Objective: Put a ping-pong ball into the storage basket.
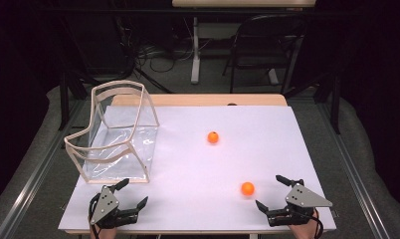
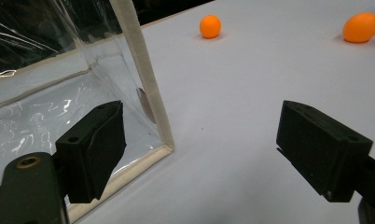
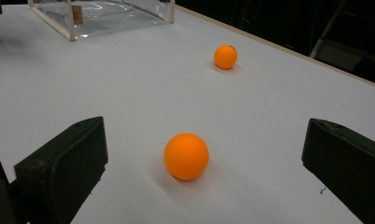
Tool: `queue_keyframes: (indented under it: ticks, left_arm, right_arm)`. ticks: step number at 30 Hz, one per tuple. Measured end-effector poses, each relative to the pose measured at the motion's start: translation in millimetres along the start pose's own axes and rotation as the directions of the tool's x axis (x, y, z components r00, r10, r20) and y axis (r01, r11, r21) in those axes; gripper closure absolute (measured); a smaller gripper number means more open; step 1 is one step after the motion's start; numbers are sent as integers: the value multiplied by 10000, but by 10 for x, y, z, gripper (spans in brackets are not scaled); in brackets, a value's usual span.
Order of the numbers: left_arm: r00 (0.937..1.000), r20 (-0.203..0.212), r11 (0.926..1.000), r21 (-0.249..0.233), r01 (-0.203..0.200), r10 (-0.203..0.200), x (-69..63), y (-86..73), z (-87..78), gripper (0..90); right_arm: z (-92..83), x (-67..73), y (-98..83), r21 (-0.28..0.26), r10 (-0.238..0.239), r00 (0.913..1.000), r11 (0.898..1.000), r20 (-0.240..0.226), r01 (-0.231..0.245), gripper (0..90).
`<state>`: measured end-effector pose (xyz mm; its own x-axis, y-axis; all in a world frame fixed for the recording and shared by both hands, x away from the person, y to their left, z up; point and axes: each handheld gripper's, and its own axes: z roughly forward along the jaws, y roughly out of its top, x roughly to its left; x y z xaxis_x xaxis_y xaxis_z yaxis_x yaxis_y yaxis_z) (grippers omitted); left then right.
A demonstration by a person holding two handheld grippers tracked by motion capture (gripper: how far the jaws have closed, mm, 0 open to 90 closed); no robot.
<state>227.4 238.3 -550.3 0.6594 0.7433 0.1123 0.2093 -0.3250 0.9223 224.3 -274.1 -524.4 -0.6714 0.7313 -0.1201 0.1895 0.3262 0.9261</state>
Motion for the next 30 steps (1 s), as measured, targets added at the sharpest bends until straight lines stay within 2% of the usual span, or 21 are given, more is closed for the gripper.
queue_keyframes:
  ticks: [12,30]
  left_arm:
    - [9998,185,9999,114,-96,94,-23,10,53,157]
    - [9997,194,9997,169,-157,154,-19,11,66,157]
  right_arm:
    - [16,1,25,245,-57,9999,9997,101,54,0]
    - [175,-22,72,1192,10,10000,9929,36,-14,0]
